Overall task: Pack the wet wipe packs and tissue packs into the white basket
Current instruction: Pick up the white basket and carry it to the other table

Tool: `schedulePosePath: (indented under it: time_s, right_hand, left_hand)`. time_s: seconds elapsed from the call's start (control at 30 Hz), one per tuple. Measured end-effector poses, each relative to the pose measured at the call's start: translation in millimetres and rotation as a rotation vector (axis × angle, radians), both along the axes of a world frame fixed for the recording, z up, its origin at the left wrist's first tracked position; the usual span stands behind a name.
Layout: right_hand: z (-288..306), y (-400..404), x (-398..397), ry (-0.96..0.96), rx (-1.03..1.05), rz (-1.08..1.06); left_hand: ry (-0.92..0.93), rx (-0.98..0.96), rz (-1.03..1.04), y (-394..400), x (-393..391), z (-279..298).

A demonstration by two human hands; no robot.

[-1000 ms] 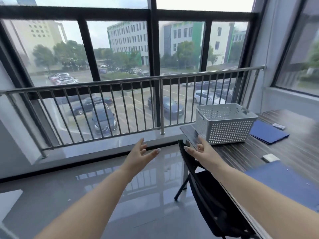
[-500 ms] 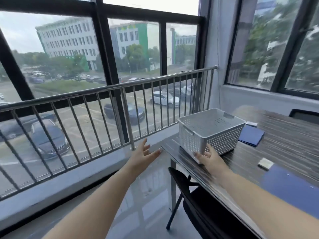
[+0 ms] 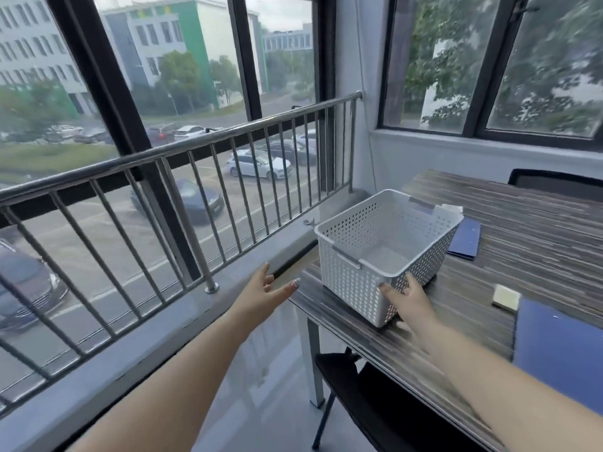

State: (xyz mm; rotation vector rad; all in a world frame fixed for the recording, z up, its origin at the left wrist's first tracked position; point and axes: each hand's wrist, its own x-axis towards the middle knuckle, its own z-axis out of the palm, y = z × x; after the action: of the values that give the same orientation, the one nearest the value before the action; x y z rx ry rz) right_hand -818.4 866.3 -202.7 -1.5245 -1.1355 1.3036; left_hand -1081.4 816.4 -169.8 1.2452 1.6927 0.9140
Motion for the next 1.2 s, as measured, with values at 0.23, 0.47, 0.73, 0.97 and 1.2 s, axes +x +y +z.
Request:
schedulePosePath:
  time_s: [0.23, 0.47, 0.73, 0.97, 1.2]
  right_hand:
    - [-20, 79, 3, 0.076, -0.036, -0.182]
    - [-36, 110, 14, 0.139, -0.174, -0.315]
    - [-27, 123, 15, 0.054, -0.317, -0.381]
    - [-28, 124, -21, 0.204, -0.262, -0.73]
    - [-19, 119, -50, 0.175, -0.181, -0.901]
  left_hand:
    - [0.107, -0.043, -0.073, 128, 2, 3]
    - [0.16, -0.033, -0.112, 223, 19, -12]
    - [0.202, -0.237, -0.375, 304, 21, -35]
    - [-0.042, -0.348, -0.591, 348, 20, -51]
    - [-0.202, -0.388, -0.741, 359, 19, -51]
